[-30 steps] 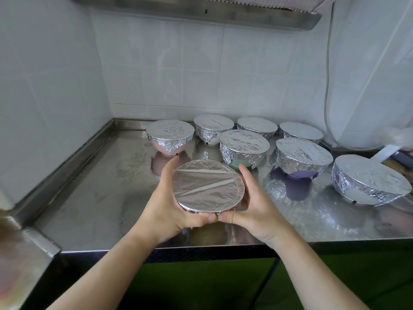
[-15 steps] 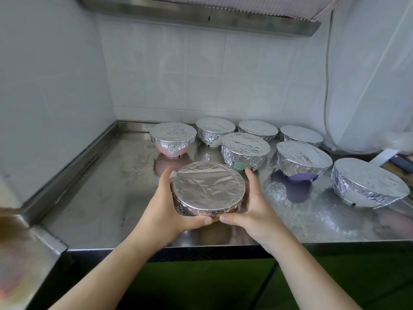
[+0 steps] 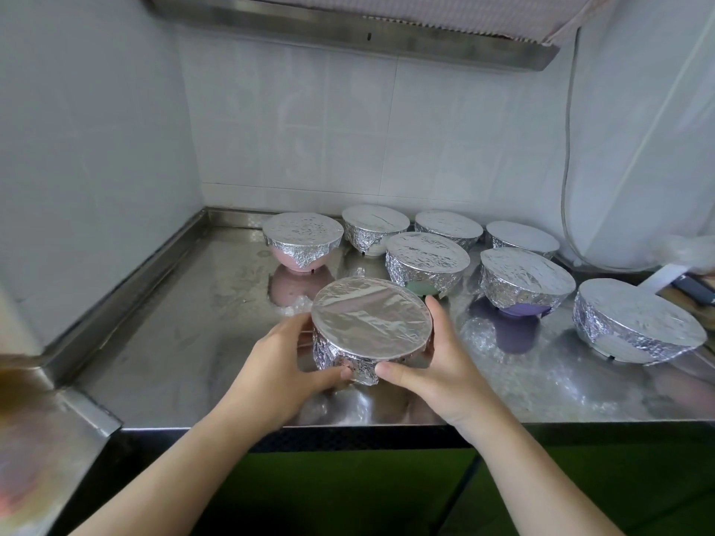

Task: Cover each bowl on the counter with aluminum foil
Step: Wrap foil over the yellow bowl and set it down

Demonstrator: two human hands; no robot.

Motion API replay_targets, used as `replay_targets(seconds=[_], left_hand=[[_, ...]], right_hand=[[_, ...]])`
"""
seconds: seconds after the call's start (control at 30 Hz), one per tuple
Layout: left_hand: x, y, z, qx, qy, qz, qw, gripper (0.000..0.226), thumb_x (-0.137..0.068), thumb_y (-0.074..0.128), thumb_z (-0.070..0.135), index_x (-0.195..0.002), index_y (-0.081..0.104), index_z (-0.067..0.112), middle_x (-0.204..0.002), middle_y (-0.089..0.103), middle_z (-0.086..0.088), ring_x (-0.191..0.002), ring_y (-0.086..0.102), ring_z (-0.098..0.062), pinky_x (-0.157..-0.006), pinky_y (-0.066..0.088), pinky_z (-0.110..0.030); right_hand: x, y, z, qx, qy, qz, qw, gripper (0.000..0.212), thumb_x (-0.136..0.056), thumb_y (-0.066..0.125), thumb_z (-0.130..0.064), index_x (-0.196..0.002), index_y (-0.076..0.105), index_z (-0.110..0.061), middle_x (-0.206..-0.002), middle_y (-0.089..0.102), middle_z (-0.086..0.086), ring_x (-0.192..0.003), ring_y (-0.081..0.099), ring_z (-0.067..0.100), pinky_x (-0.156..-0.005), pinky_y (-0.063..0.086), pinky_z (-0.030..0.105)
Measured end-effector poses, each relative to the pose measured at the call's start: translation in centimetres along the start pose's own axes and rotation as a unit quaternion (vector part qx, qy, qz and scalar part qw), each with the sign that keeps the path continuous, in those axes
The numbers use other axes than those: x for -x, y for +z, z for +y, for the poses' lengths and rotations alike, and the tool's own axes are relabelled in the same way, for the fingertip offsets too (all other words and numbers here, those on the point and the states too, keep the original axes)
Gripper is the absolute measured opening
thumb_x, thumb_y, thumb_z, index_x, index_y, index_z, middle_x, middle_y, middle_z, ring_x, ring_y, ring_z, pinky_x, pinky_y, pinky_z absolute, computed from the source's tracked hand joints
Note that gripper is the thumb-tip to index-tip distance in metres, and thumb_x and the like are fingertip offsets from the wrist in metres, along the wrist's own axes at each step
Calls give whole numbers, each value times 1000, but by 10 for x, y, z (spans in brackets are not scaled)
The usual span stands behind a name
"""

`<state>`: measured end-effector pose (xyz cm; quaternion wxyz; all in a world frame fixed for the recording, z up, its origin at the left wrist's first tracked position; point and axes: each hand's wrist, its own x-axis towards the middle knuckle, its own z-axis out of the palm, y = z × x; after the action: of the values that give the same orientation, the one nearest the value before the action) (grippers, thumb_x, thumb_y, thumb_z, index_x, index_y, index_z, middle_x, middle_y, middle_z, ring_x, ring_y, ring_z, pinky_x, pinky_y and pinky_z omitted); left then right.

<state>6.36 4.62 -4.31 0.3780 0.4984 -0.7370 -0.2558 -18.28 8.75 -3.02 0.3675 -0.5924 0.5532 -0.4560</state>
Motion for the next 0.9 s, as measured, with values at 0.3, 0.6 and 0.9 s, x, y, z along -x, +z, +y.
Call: replay_targets(seconds=[0.3,0.6,0.9], left_hand=[[11,11,6,-35,10,18,999,36,-83,85,34,-113,67,38,-104,70,22,-100,64,4,-86,50,-14],[24,32,4,-227,85,93,966,14,-91,70,24,-91,60,13,-82,59,-2,-73,59,-27,-61,49,-33],[19,21,11,-254,2,35,966,14,-93,57,15,-80,58,21,-80,49,9,-76,52,-21,-59,34,-31]], right_hand=[[3,10,-5,55,12,43,997,136,-69,98,-42,-163,-1,-53,-153,35,-31,-141,38,-6,-119,30,28],[4,15,-5,61,10,60,996,140,-65,100,-38,-160,0,-58,-157,35,-27,-144,37,-2,-119,29,27],[3,13,-5,60,15,58,996,140,-66,101,-35,-161,0,-56,-150,40,-30,-141,42,-3,-118,31,26]])
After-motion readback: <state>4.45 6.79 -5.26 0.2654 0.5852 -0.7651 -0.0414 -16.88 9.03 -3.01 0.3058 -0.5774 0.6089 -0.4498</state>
